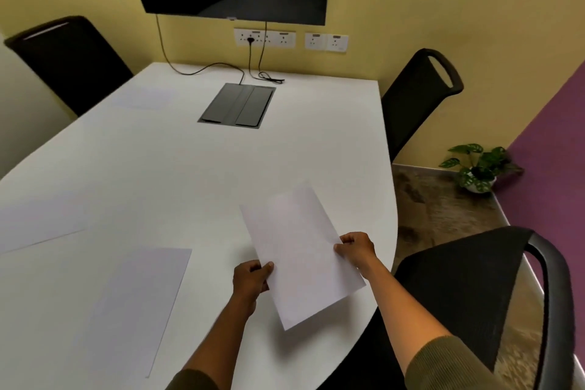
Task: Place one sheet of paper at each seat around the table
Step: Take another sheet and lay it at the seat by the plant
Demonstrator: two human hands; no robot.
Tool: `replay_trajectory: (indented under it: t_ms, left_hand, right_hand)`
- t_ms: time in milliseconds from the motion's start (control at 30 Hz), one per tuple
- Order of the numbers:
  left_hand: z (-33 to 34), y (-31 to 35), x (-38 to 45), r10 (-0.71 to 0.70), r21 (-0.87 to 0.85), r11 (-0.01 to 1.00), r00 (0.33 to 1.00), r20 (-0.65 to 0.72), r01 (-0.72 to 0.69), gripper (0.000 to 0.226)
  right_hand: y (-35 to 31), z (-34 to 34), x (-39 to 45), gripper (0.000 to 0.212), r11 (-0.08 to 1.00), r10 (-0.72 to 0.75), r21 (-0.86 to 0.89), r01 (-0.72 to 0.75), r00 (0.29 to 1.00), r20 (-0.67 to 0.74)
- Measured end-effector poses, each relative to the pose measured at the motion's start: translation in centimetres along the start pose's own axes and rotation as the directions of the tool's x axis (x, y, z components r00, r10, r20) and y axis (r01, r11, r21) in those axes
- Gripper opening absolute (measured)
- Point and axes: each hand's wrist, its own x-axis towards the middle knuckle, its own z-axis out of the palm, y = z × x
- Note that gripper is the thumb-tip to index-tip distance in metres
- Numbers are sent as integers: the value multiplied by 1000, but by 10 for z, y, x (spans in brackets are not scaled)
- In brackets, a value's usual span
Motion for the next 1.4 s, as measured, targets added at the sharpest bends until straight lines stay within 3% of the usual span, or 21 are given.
replay_trajectory:
  t_ms: [300, 533, 1067, 1400]
  left_hand:
    - [5, -29, 7, -95, -48, 995, 994, -56, 92, 15]
    - [13, -37, 29, -140, 36, 989, 988, -59, 143, 22]
    - [11, -46, 61, -255, 98, 961, 965, -56, 260, 18]
    - [18, -48, 65, -309, 99, 946, 951, -32, 310, 13]
  right_hand:
    - [-6, 16, 30, 9, 970, -50, -232, 73, 993, 103]
    - [3, 24, 57, 15, 933, -47, -351, 80, 994, 100]
    - [16, 57, 93, 20, 907, -119, -405, 116, 993, 18]
    - [28, 58, 100, 42, 893, -142, -422, 156, 988, 64]
